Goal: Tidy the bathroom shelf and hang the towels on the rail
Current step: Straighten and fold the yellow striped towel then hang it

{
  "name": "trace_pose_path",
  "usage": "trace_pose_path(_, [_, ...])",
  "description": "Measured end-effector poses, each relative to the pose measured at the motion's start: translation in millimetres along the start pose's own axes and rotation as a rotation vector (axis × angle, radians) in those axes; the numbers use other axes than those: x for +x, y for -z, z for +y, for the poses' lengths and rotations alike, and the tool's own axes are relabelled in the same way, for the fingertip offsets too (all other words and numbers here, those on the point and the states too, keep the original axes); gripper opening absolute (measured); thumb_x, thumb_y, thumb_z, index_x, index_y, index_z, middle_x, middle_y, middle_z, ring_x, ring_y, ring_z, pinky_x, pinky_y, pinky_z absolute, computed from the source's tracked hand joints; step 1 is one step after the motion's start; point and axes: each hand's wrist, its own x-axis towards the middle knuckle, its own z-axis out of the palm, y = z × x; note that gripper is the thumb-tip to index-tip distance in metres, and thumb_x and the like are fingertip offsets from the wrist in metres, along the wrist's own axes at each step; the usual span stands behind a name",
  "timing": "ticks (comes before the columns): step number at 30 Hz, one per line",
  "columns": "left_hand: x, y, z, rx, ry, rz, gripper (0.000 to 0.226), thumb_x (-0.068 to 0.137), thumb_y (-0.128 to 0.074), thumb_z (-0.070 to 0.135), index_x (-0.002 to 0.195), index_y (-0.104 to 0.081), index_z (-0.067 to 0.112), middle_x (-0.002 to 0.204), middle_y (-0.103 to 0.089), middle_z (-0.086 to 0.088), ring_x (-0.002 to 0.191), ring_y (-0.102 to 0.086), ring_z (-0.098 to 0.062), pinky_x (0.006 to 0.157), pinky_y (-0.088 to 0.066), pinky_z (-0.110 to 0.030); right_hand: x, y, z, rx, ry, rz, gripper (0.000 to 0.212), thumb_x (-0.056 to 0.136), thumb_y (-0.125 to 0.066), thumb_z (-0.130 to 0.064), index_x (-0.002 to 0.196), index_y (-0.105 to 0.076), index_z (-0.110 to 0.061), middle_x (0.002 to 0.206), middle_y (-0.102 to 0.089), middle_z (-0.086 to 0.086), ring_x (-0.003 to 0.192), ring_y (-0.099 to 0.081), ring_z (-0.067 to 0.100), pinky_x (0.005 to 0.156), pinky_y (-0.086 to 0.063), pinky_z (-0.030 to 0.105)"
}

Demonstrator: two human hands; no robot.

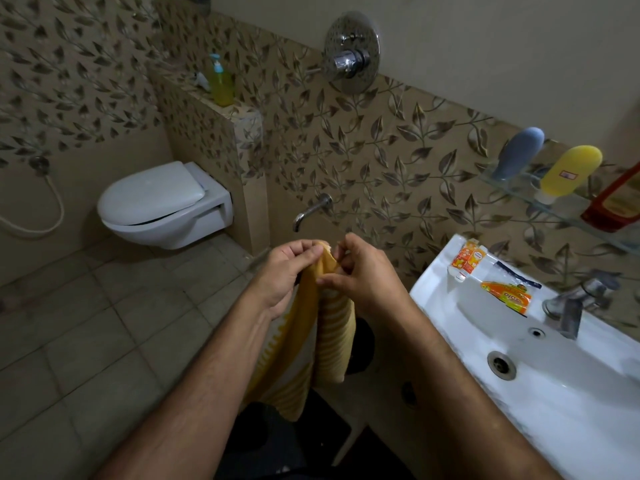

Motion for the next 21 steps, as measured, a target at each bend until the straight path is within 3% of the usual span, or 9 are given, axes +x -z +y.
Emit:
trace_pose_path(3, [4, 13, 20, 0.113, -0.105, -0.037, 0.014, 0.094, -0.052, 0.003, 0.095, -0.064, 0.009, 0.073, -0.071, 0.003, 0.067, -0.065, -0.005, 0.064, -0.054, -0.018, 3, 9, 8, 0.187, 0.008, -0.186, 0.037, 0.074, -0.082, -0.036, 0.087, -0.055, -0.015, 0.062, -0.057, -0.002, 0.059, -0.049, 0.011, 0.058, -0.04, 0.03])
trace_pose_path(6, [6, 25, 45, 0.108, -0.207, -0.028, 0.011, 0.087, -0.057, 0.012, 0.094, -0.065, 0.012, 0.075, -0.07, 0.005, 0.07, -0.064, -0.004, 0.069, -0.054, -0.017, 6, 20, 15, -0.029, 0.006, -0.342, 0.05, 0.066, -0.064, -0.073, 0.083, -0.06, -0.027, 0.069, -0.062, -0.01, 0.063, -0.056, 0.004, 0.062, -0.044, 0.027])
trace_pose_path(8, [6, 29, 58, 0.089, -0.251, -0.016, 0.013, 0.082, -0.059, 0.018, 0.092, -0.067, 0.014, 0.076, -0.069, 0.004, 0.072, -0.063, -0.005, 0.07, -0.054, -0.017, 10, 23, 24, -0.289, -0.089, -0.521, 0.084, 0.052, -0.05, -0.092, 0.102, -0.065, -0.026, 0.096, -0.07, -0.005, 0.089, -0.065, 0.01, 0.082, -0.052, 0.034])
trace_pose_path(10, [7, 30, 63, 0.123, -0.28, -0.01, 0.013, 0.081, -0.061, 0.019, 0.092, -0.067, 0.015, 0.077, -0.07, 0.004, 0.073, -0.064, -0.005, 0.07, -0.053, -0.018, 9, 21, 30, -0.424, -0.223, -0.701, 0.122, 0.04, -0.048, -0.1, 0.131, -0.056, -0.019, 0.127, -0.063, 0.0, 0.115, -0.059, 0.021, 0.102, -0.047, 0.041])
trace_pose_path(11, [8, 30, 64, 0.15, -0.289, -0.001, 0.014, 0.082, -0.061, 0.018, 0.093, -0.067, 0.014, 0.077, -0.07, 0.005, 0.073, -0.063, -0.005, 0.069, -0.053, -0.017, 9, 19, 33, -0.451, -0.27, -0.763, 0.128, 0.038, -0.052, -0.1, 0.136, -0.052, -0.018, 0.133, -0.06, 0.0, 0.119, -0.057, 0.021, 0.105, -0.045, 0.04])
trace_pose_path(13, [8, 32, 64, 0.189, -0.298, 0.031, 0.012, 0.084, -0.06, 0.017, 0.094, -0.066, 0.014, 0.076, -0.07, 0.008, 0.072, -0.063, -0.003, 0.069, -0.053, -0.016, 5, 16, 37, -0.536, -0.325, -0.805, 0.106, 0.054, -0.067, -0.086, 0.134, -0.054, -0.017, 0.13, -0.06, 0.0, 0.114, -0.057, 0.02, 0.098, -0.047, 0.032])
trace_pose_path(17, [7, 44, 66, 0.203, -0.31, 0.087, 0.012, 0.085, -0.06, 0.019, 0.095, -0.065, 0.016, 0.075, -0.07, 0.009, 0.071, -0.063, -0.002, 0.069, -0.053, -0.015, -2, 14, 51, -0.626, -0.221, -0.721, 0.044, 0.075, -0.075, -0.055, 0.097, -0.068, -0.018, 0.098, -0.065, 0.002, 0.089, -0.063, 0.021, 0.074, -0.049, 0.033])
trace_pose_path(21, [8, 44, 66, 0.236, -0.326, 0.103, 0.012, 0.093, -0.054, 0.01, 0.095, -0.064, 0.015, 0.073, -0.07, 0.01, 0.069, -0.064, -0.001, 0.068, -0.053, -0.014, -7, 6, 69, -0.545, -0.26, -0.693, 0.039, 0.08, -0.072, -0.043, 0.109, -0.068, -0.017, 0.101, -0.07, 0.004, 0.082, -0.069, 0.02, 0.073, -0.059, 0.035])
